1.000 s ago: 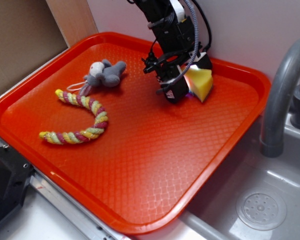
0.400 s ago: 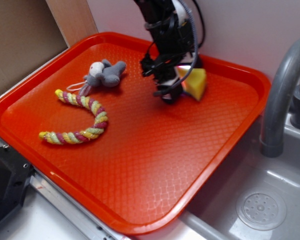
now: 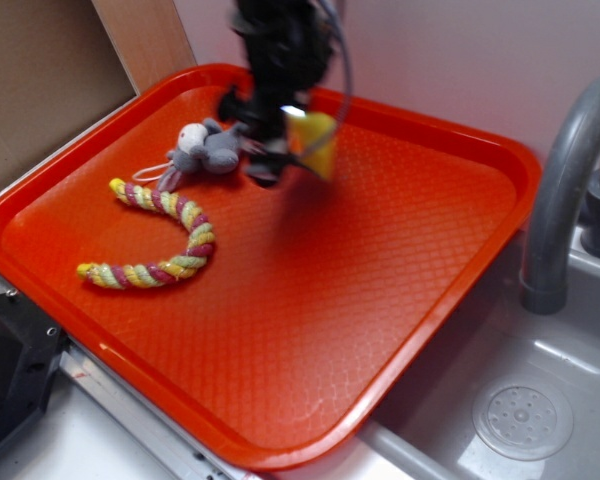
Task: Grab the green sponge.
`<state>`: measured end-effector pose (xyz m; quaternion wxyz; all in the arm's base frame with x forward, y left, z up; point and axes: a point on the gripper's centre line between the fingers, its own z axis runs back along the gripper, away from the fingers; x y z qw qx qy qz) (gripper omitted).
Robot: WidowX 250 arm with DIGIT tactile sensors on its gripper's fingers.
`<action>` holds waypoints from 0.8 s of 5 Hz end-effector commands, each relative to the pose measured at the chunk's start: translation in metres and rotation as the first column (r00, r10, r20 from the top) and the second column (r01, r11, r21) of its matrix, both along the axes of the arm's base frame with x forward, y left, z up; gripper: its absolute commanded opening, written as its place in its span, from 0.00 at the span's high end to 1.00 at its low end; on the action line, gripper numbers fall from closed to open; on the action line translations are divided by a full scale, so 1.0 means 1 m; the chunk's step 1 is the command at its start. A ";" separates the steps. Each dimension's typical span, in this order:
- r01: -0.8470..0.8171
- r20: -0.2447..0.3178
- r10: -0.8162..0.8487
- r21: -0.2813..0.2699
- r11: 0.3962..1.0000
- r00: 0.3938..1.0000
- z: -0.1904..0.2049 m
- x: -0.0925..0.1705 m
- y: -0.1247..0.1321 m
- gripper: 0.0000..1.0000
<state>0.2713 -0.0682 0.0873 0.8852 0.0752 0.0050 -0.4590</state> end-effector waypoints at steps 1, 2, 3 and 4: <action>-0.450 -0.050 0.448 -0.151 0.880 0.893 0.070 -0.039 -0.006 1.00; -0.656 -0.104 0.650 -0.195 0.729 0.753 0.088 -0.044 -0.007 1.00; -0.799 -0.187 0.783 -0.255 0.544 0.593 0.095 -0.046 -0.010 1.00; -0.775 -0.130 0.777 -0.277 0.567 0.615 0.091 -0.045 -0.011 1.00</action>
